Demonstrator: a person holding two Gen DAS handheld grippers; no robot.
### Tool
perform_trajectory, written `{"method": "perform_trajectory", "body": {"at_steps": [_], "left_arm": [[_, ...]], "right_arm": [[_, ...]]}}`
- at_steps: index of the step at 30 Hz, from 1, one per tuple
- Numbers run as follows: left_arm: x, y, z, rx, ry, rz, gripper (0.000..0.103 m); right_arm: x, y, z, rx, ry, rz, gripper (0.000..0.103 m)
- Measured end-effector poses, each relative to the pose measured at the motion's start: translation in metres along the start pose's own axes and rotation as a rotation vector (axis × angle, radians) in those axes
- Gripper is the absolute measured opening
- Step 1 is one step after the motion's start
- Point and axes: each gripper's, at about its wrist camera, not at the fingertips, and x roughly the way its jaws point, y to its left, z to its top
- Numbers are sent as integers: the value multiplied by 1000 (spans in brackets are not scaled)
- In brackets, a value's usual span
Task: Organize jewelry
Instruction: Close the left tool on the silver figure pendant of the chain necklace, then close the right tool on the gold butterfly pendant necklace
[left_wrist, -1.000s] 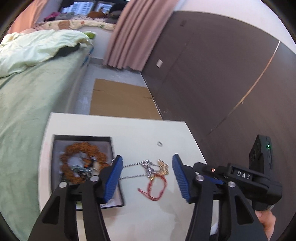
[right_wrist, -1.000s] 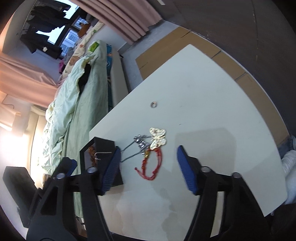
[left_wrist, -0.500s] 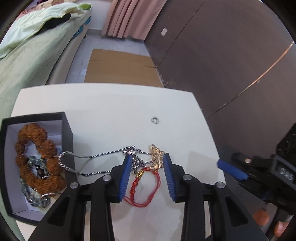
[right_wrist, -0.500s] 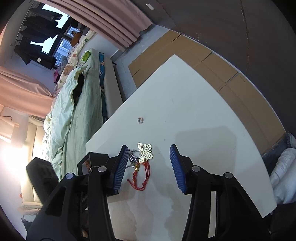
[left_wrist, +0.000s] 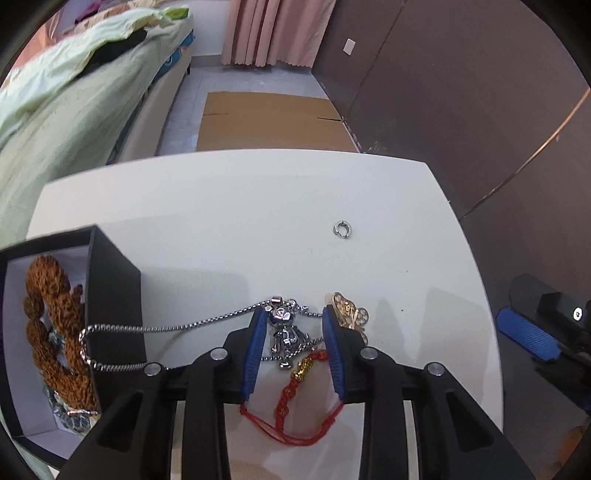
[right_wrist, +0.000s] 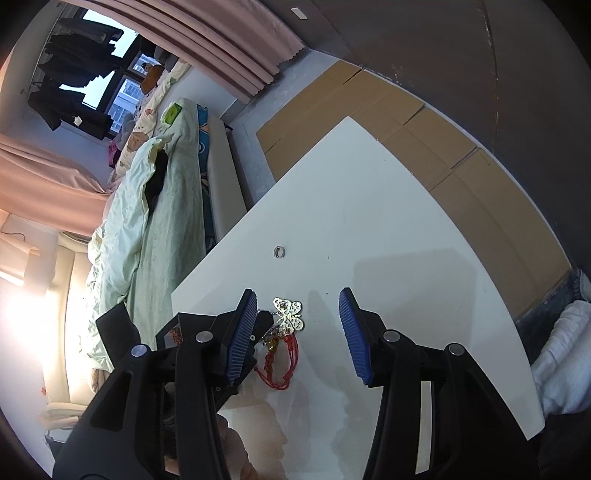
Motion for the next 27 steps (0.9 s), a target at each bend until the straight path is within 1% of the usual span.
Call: {"method": "perform_trajectory", "body": {"at_steps": [1,2,3,4,5,8,13,14,15,18,19,22,24,27], "left_arm": [[1,0,1,-6,-3,-4,29],[1,3,2,-13,-8,-10,25],[1,5,2,-15,-10,4,18],[2,8,4,-24,-10,-5,14],[2,11,5,-24,-6,-25,12],[0,11,6,-21,2,-60,12],[-19,21,11,-64,-34,-112,11],[-24,24,12,-70,-44,-119,11],[-29,26,12,-75,-54,-128,11],[-49,33,16,-89,-89,-158,11],[-54,35,17,-92,-97,-163,11],[-67,43,18,-103,-114,-188,11],[-73,47,17,-112,-119,-203,11],[-81,54,16,-120,-128,-216,11]], "right_arm": [[1,1,0,-3,2,-5,48],[4,3,-1,-7,5,-10,48],[6,5,-1,-14,9,-15,47],[9,8,-2,-20,13,-20,47],[11,9,-3,-26,18,-24,46],[20,15,-6,-48,34,-36,44],[37,24,-13,-79,63,-61,39],[40,26,-14,-84,67,-66,37],[44,28,-15,-91,74,-71,31],[55,32,-18,-109,95,-84,22],[58,34,-19,-116,99,-88,21],[67,42,-22,-137,108,-86,20],[73,46,-24,-137,114,-68,20],[83,49,-24,-131,127,-63,20]]}}
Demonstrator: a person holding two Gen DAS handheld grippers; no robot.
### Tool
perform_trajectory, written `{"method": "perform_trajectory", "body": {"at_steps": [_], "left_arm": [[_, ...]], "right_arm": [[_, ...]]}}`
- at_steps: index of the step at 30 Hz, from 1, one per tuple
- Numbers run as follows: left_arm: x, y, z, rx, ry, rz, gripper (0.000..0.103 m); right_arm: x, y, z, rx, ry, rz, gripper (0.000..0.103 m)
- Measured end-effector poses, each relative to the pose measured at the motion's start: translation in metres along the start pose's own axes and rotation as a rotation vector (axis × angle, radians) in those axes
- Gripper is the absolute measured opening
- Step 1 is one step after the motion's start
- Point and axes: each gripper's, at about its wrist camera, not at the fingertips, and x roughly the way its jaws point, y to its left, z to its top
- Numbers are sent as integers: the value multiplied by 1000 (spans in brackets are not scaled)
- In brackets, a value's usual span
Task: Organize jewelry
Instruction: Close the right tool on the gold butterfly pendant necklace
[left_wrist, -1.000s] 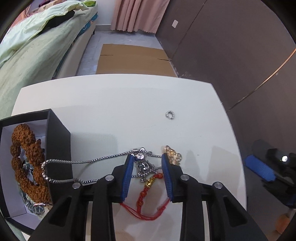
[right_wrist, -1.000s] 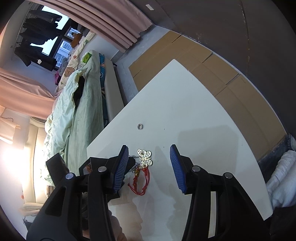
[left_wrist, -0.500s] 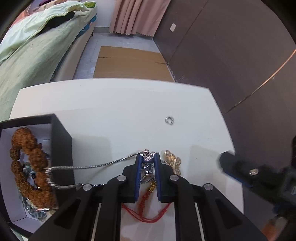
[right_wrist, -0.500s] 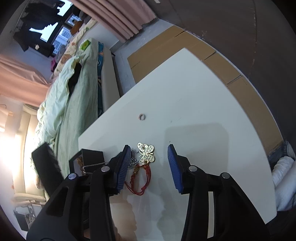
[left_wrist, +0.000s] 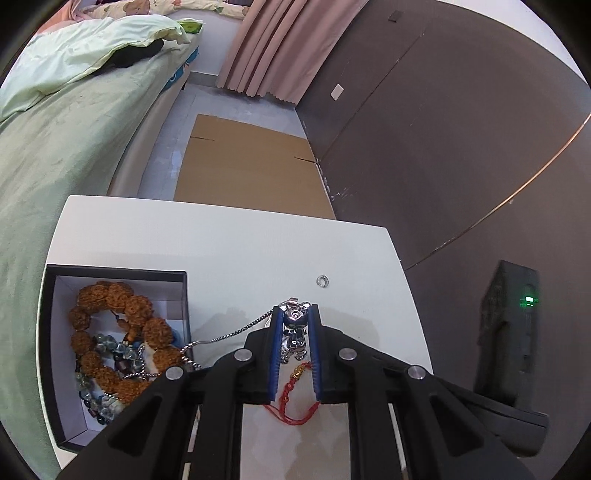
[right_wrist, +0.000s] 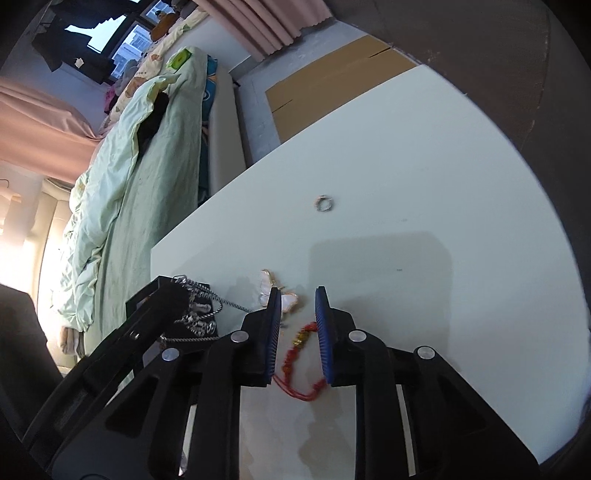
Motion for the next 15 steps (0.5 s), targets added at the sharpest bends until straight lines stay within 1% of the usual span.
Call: {"method": "perform_trajectory", "body": {"at_steps": [2,5,15], "left_arm": [[-4,1,1,-7,-9,-9,11],[-19,3,3,-13,-43,-31,11],[-92,13,18,-35,-190,-92,11]], "right_arm": [[6,2,-1,2,8,-20,20],[12,7,-1,-16,12,-47,20],[27,18,-3,-54,29,-80,21]]}}
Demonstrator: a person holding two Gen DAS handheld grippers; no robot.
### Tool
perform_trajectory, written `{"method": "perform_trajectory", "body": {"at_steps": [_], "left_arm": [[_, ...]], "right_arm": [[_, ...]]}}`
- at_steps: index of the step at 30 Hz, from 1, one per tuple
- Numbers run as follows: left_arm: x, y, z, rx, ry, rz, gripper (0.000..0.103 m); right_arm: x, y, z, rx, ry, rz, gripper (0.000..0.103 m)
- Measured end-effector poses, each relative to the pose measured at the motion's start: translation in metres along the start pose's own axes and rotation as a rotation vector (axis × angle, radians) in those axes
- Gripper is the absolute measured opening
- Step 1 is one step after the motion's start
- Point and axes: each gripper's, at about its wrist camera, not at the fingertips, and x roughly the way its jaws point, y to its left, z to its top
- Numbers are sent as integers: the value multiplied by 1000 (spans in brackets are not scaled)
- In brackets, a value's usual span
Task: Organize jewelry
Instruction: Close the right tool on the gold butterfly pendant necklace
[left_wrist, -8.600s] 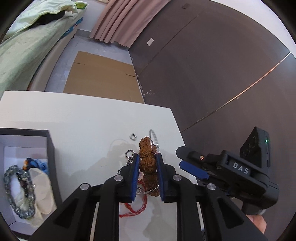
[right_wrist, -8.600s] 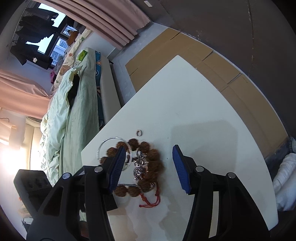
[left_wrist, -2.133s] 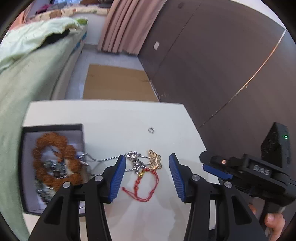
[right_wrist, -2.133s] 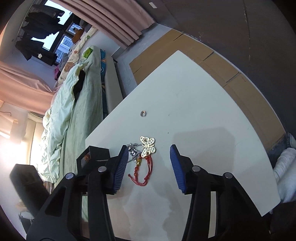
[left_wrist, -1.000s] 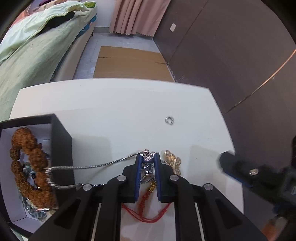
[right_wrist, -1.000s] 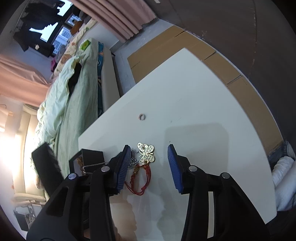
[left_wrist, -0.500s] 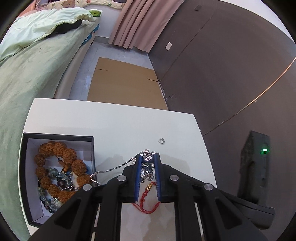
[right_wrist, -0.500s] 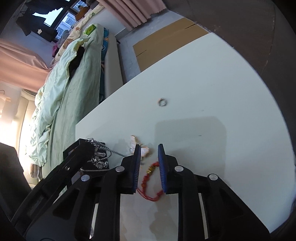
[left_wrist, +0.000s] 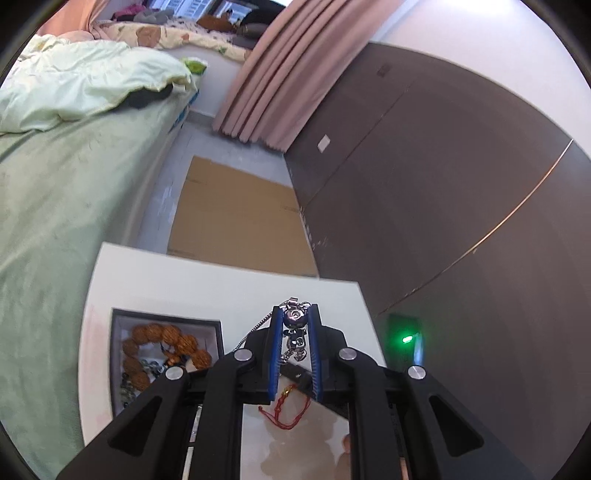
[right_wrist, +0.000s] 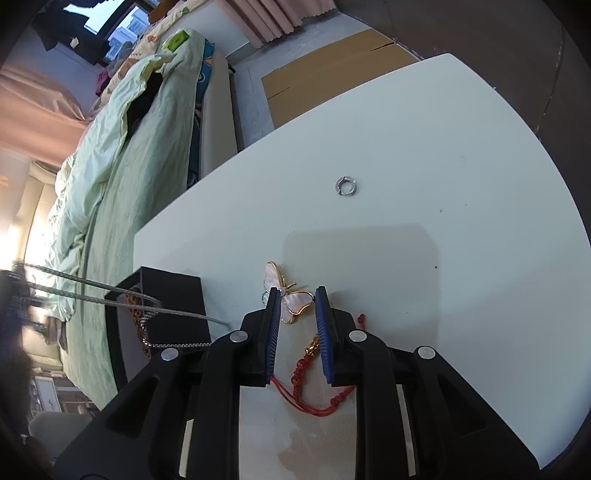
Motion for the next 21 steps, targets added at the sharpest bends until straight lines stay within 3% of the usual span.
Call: {"method": "perform_trajectory", "body": {"at_steps": [10,12,21], "left_arm": [[-32,11,6,-27,-48,-13,11],[-37,14,7,-33,-56,-14,11],[-69,25,14,-54,-112,-14,11]], "right_arm": [[4,-5,-1,21,-17,33,20],[5,-8,-2,37,-7,59,10],[-19,-1,-5,25,-60,141,3]]}}
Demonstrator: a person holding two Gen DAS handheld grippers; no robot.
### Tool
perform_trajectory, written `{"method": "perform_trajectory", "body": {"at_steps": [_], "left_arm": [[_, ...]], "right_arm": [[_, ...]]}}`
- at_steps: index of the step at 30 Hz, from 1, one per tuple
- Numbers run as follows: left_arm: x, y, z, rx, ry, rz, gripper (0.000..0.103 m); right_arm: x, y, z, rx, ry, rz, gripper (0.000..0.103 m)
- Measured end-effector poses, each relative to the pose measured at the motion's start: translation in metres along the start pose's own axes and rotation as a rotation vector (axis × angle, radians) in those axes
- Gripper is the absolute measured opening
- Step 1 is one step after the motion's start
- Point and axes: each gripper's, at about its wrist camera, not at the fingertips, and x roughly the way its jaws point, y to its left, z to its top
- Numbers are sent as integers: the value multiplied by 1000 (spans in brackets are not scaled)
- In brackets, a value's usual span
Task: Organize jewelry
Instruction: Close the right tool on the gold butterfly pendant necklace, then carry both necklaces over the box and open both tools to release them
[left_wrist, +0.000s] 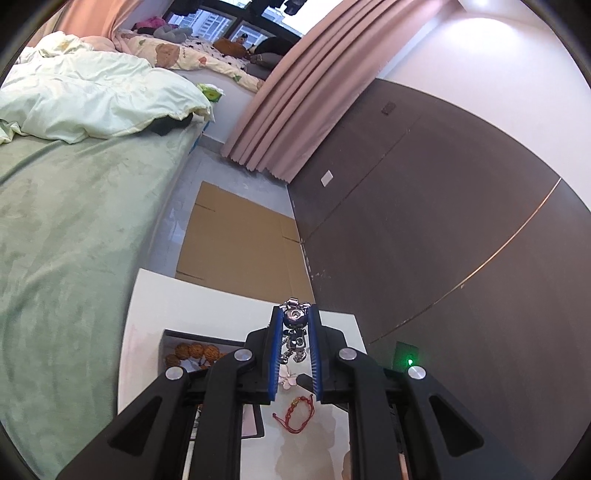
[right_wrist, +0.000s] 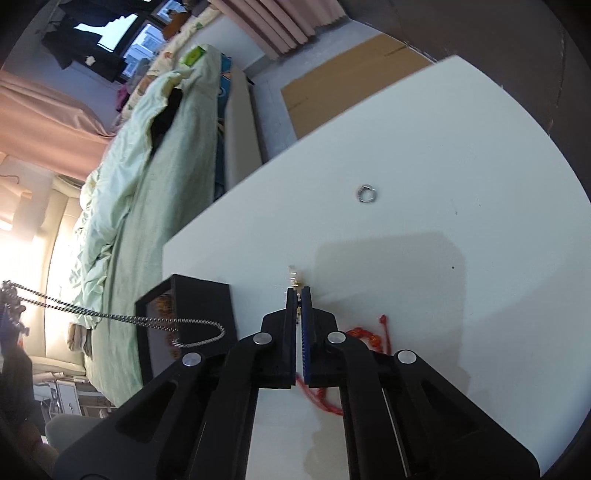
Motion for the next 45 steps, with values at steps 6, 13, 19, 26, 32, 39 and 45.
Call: {"method": "perform_trajectory", "body": {"at_steps": [6,13,19,26,32,39,45], "left_arm": [[-30,-4,12,5,-63,-25,11],[-56,-15,23,27,-118,-56,11],[-49,-12,20,28,-102,-36,11],[-9,9,1,12,21,32,12],[18,15,-17,11,93,33,12],[34,20,-23,13,145,80,35],[23,39,-17,-29,88,111,65]], "right_arm": [[-16,17,-5,-30,-44,37,3],[-32,33,-13,-55,-87,91,3],[-47,49,-22,-92,-129,163,3],[-50,66,-29,-124,-141,213,3],[-45,73,-33,-128,-133,220,3],[-41,74,-32,-123,-124,218,3],[-34,84,-36,-147,-104,233,3]]}}
